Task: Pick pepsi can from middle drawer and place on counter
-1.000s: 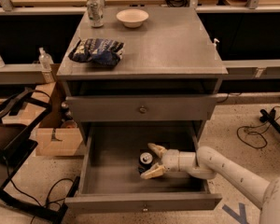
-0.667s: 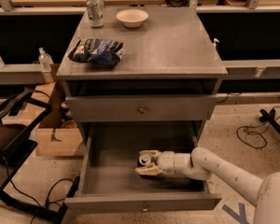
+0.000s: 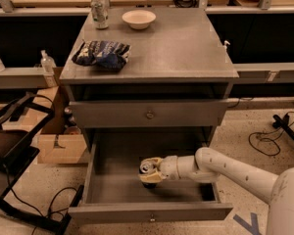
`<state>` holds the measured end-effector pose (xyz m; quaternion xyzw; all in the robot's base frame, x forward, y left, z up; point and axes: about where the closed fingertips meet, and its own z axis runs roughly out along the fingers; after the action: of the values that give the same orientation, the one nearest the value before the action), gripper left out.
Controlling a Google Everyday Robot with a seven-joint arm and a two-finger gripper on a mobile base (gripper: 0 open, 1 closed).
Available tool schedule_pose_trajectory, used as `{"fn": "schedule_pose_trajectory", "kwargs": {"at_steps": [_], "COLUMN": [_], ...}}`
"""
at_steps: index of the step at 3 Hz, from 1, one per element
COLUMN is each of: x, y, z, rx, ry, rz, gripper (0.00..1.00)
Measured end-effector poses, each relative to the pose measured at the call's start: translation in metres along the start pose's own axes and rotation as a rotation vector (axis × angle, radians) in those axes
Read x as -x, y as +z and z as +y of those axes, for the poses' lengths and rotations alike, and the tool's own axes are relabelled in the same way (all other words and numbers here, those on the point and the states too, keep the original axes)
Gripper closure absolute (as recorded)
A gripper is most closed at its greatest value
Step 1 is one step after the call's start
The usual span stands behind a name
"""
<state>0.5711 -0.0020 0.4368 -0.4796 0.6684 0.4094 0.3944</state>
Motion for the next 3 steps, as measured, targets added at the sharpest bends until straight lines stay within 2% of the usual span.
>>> {"fn": "schedule_pose_trajectory", "kwargs": {"at_steps": [1, 3], "x": [0.055, 0.215], "y": [-0.050, -0.186], "z": [0.009, -0.003], "rx": [0.000, 0.005], "ry": [0.039, 0.103], "rz": [0.033, 0.040], "gripper": [1.00, 1.00]}}
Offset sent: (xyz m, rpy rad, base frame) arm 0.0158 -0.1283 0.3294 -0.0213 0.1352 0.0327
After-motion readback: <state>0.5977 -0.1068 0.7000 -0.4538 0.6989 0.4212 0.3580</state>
